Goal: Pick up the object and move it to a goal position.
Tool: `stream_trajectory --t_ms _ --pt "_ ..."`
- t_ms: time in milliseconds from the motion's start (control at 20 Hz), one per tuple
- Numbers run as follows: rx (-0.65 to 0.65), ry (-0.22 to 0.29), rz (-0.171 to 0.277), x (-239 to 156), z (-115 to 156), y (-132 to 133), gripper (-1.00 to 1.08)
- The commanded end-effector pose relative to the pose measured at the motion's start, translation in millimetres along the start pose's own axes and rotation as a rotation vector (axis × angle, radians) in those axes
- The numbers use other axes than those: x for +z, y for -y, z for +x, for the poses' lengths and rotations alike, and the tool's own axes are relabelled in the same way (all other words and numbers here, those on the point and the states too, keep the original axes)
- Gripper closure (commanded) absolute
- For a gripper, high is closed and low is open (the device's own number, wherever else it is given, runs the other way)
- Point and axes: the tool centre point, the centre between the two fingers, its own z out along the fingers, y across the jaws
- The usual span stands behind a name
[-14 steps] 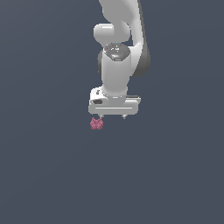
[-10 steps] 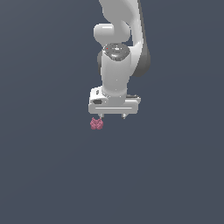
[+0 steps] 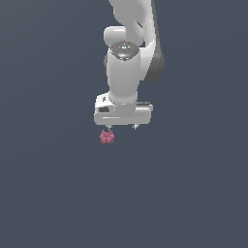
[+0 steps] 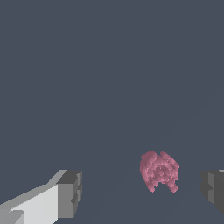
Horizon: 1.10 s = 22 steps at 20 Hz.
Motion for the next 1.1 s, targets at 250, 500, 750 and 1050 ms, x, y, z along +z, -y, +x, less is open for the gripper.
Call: stream_trajectory --t_ms 250,500,750,1050 --pt "-0.004 0.001 0.000 1 0 0 -0.92" --pt "-0.039 0.002 0.000 3 -1 -2 -0.92" --pt "-0.098 0.004 -0.001 8 -3 -6 -0.92" --pt "-0.206 0.008 -0.001 17 -7 -13 -0.92"
